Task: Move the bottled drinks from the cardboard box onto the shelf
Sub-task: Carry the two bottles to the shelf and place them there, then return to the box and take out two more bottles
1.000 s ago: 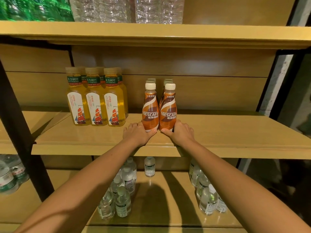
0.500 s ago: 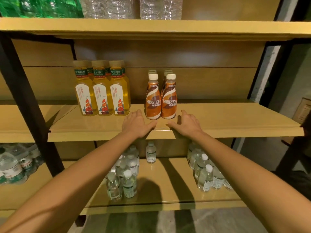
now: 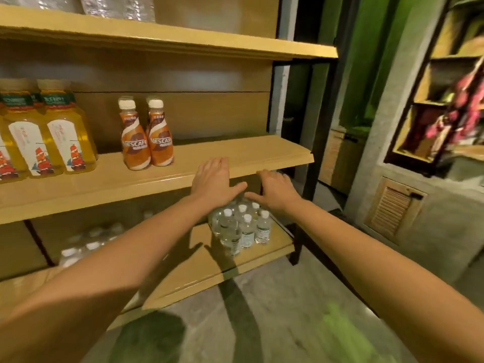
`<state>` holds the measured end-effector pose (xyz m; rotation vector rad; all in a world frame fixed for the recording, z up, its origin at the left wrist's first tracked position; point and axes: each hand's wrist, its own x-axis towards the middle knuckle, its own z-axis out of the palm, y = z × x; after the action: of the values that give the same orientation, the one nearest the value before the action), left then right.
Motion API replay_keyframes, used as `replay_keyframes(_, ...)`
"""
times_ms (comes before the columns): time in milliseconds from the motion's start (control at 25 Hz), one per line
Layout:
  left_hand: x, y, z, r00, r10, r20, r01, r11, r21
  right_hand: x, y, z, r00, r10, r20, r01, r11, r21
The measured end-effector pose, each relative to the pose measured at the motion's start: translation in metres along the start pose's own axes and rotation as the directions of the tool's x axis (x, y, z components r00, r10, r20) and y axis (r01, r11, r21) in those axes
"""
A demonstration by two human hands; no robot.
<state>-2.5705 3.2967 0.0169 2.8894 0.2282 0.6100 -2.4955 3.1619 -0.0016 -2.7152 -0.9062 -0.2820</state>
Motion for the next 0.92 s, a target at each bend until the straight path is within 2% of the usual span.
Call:
replay_keyframes(160,0.01,0.14,0.027,0.971,0.218,0.098,-0.214,0.976,-0.05,-0.083,0.111,-0.052,0.967,0.246,-0.064,-0.25,0.966,-0.068)
replay_keyframes(360,-0.011,0.339,0.061,0.858,0.48,0.183,-0.449,0.873,-0.19,-0.231,0.263,-0.128,0.843,0.518,-0.145,-0.534,0.838,-0.113)
replay_keyframes(560,-0.038,0.528,0.09,0.727,0.655,0.206,-0.541,0.731,-0.415,-0.377,0.392,-0.211,0.728,0.665,-0.167,-0.685,0.696,-0.214)
replay_keyframes(680,-0.05,0.626,0.109,0.701,0.682,0.21,-0.57,0.712,-0.41,-0.443,0.455,-0.243,0.65,0.742,-0.161,-0.754,0.606,-0.252)
replay_keyframes(800,-0.053,0.709,0.133,0.636,0.745,0.2,-0.646,0.656,-0.392,-0.483,0.519,-0.26,0.565,0.808,-0.169,-0.811,0.505,-0.293)
replay_keyframes(920,-0.04,0.773,0.166,0.575,0.792,0.203,-0.691,0.604,-0.398,-0.5,0.583,-0.264,0.539,0.825,-0.17,-0.82,0.467,-0.332)
